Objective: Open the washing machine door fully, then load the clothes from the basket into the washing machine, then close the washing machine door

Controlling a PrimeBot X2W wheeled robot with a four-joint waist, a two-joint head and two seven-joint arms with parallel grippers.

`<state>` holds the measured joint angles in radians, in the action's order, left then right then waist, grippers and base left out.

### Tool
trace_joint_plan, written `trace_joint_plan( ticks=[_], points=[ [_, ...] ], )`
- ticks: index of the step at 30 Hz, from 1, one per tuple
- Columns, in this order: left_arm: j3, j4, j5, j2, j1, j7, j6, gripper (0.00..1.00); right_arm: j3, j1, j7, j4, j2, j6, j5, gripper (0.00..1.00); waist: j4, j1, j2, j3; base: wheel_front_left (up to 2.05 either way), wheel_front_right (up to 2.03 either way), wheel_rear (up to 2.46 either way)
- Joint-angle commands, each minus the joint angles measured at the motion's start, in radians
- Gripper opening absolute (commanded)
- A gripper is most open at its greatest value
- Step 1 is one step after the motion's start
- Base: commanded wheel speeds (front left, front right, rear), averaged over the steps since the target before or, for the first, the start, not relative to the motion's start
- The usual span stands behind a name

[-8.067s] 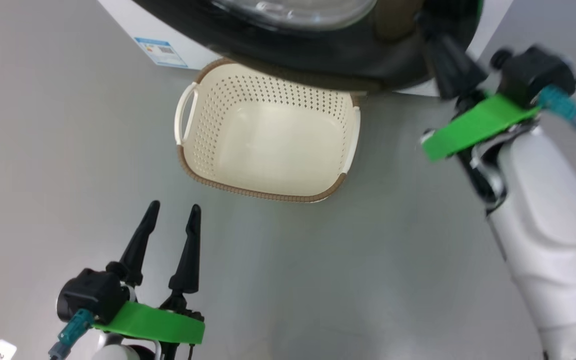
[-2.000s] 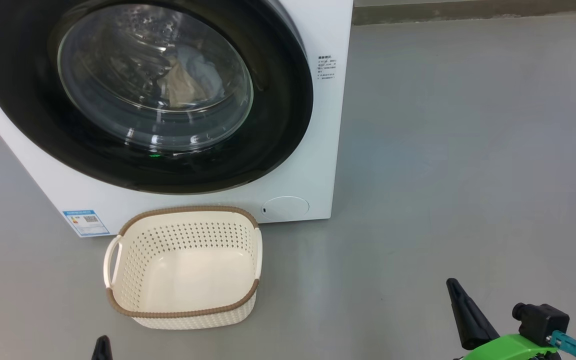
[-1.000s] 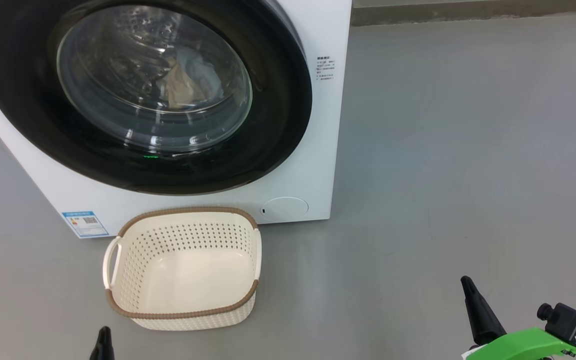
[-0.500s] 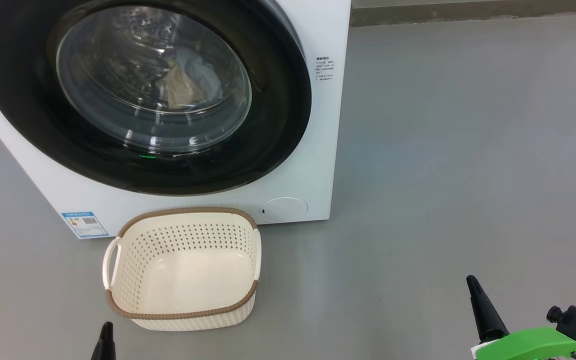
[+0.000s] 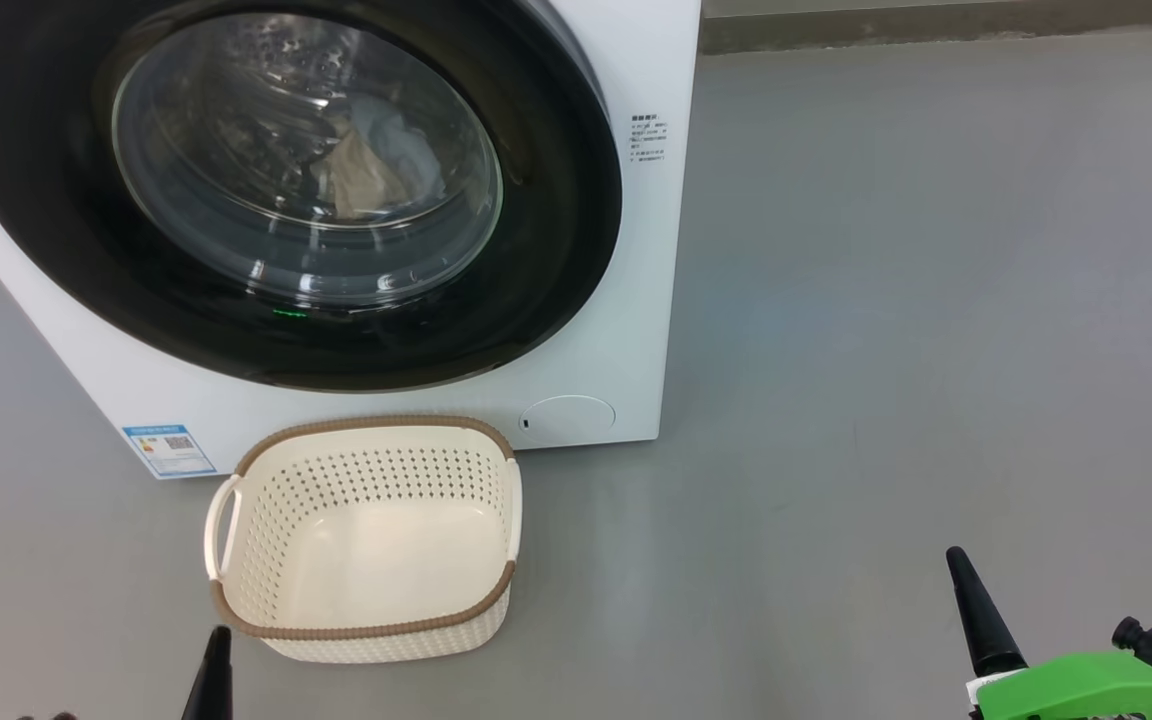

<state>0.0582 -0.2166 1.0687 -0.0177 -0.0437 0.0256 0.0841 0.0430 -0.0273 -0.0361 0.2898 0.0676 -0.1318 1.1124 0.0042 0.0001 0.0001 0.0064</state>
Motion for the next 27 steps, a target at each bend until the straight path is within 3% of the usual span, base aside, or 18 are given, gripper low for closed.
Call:
trace_joint_plan(
  ticks=[1,27],
  points=[
    [0.026,0.018,0.031,-0.021,0.052,-0.006,0.010,0.00,-0.011,-0.054,0.008,-0.031,0.005,0.001,0.031,0.00,0.000,0.0000,-0.0001,0.000,0.00,0.00,0.00],
    [0.042,-0.008,0.312,-0.027,0.107,-0.079,0.030,0.00,0.030,-0.068,0.082,-0.039,-0.004,0.001,0.291,0.00,-0.002,0.0000,-0.0001,-0.002,0.00,0.00,0.00]
  ],
)
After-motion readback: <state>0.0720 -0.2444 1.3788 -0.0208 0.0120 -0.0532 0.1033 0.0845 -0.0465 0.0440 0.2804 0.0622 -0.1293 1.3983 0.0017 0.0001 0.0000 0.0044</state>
